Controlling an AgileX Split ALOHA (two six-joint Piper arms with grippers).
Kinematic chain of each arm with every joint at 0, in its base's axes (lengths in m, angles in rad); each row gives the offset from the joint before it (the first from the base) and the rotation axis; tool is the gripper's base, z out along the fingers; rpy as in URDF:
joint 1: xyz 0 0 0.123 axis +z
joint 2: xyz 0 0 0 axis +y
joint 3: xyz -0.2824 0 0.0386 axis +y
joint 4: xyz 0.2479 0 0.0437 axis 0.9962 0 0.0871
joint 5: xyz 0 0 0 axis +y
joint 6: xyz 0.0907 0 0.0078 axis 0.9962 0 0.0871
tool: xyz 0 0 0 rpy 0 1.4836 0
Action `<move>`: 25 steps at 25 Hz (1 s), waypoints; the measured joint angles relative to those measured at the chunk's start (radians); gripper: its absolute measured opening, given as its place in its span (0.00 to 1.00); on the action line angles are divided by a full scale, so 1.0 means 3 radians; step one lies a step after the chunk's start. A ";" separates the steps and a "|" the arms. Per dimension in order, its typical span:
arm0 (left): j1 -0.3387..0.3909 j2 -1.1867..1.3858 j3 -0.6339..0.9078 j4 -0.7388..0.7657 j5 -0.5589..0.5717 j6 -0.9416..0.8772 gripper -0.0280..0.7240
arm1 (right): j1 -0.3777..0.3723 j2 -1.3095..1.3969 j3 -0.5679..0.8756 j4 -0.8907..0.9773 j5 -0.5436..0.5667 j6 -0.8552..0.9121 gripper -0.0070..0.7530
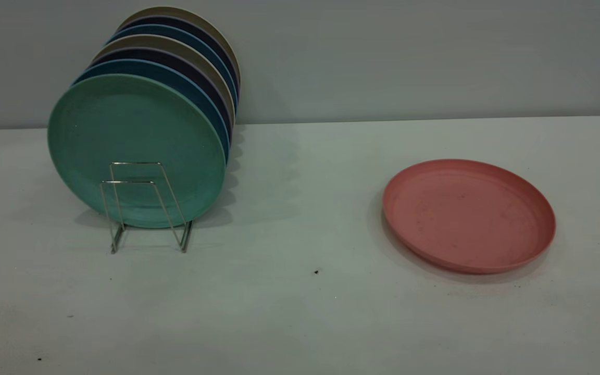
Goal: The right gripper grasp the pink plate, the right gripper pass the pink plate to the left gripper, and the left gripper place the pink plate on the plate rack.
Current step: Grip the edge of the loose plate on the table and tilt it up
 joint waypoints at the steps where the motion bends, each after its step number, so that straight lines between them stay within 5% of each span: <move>1: 0.0000 0.0000 0.0000 0.0000 0.0000 0.0000 0.49 | 0.0000 0.0000 0.0000 0.0000 0.0000 0.0000 0.51; 10: 0.0000 0.0294 -0.0164 0.0000 -0.0028 -0.0386 0.59 | 0.0000 0.0114 -0.0024 0.0082 -0.0040 0.0000 0.53; 16: 0.0000 0.1387 -0.0503 -0.0003 -0.0550 -0.0150 0.74 | 0.0000 0.1006 -0.0136 0.0385 -0.0752 0.0000 0.66; 25: 0.0000 0.3108 -0.1205 -0.0038 -0.1165 0.0397 0.76 | 0.0000 0.2850 -0.0521 0.0938 -0.1338 -0.0655 0.74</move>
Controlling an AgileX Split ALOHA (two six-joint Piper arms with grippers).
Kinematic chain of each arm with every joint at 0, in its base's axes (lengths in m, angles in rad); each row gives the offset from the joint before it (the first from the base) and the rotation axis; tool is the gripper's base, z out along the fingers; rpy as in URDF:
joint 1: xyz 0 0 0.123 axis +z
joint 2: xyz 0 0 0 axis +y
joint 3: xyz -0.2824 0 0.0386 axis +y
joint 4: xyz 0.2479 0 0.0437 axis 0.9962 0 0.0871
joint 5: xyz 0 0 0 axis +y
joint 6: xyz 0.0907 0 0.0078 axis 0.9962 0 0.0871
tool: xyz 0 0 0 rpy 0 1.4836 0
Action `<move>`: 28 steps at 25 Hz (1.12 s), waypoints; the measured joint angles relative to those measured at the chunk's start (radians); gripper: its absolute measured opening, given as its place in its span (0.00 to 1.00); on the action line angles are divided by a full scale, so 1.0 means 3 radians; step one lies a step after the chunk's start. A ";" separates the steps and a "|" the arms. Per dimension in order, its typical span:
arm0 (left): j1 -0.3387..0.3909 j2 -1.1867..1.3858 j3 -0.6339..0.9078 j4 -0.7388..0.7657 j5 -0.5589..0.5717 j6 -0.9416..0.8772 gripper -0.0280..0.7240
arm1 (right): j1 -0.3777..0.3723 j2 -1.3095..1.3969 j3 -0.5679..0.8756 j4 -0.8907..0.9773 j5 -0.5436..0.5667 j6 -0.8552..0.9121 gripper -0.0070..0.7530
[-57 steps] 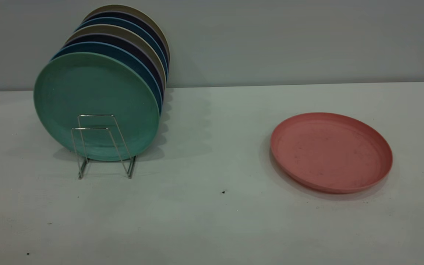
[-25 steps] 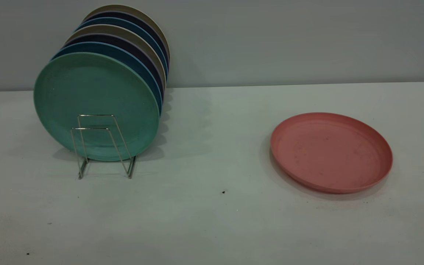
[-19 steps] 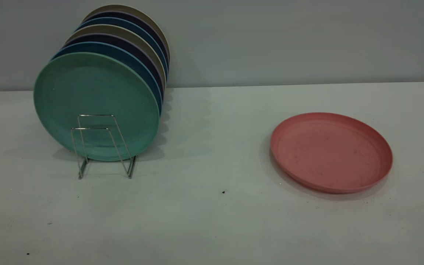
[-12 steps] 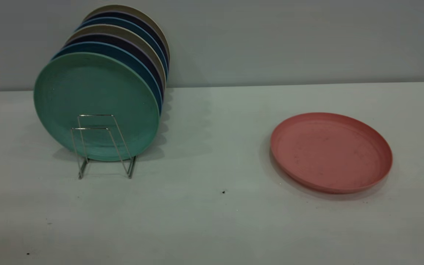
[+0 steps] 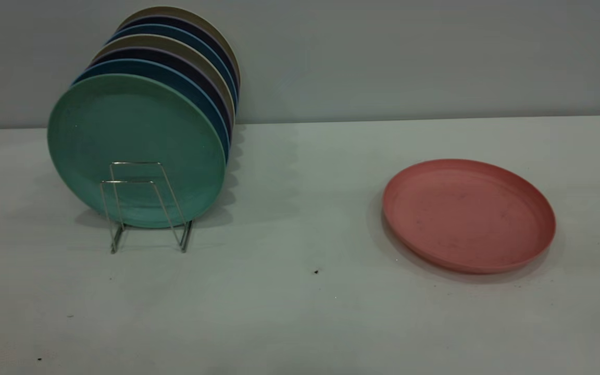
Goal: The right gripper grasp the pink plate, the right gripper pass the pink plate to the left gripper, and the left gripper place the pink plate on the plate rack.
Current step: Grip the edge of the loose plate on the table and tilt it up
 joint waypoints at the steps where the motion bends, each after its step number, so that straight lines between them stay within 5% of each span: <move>1: 0.0000 0.0172 -0.0025 -0.0020 -0.0089 0.0027 0.76 | 0.0000 0.0162 -0.0007 0.0094 -0.0113 -0.0075 0.74; 6: 0.0000 0.0913 -0.0114 -0.0445 -0.0500 0.0430 0.76 | 0.0000 0.1098 -0.0007 0.0402 -0.0539 -0.0259 0.74; 15: -0.0011 0.1832 -0.0351 -0.1846 -0.0710 0.1655 0.76 | -0.0054 0.2381 -0.0151 0.1393 -0.1146 -0.1145 0.74; 21: -0.0334 0.2210 -0.0466 -0.2674 -0.0772 0.2428 0.76 | -0.0414 0.3114 -0.0592 0.2135 -0.0814 -0.2003 0.74; 28: -0.0916 0.2810 -0.0779 -0.2817 -0.1029 0.2565 0.76 | -0.0854 0.3775 -0.0936 0.2933 -0.0357 -0.2609 0.74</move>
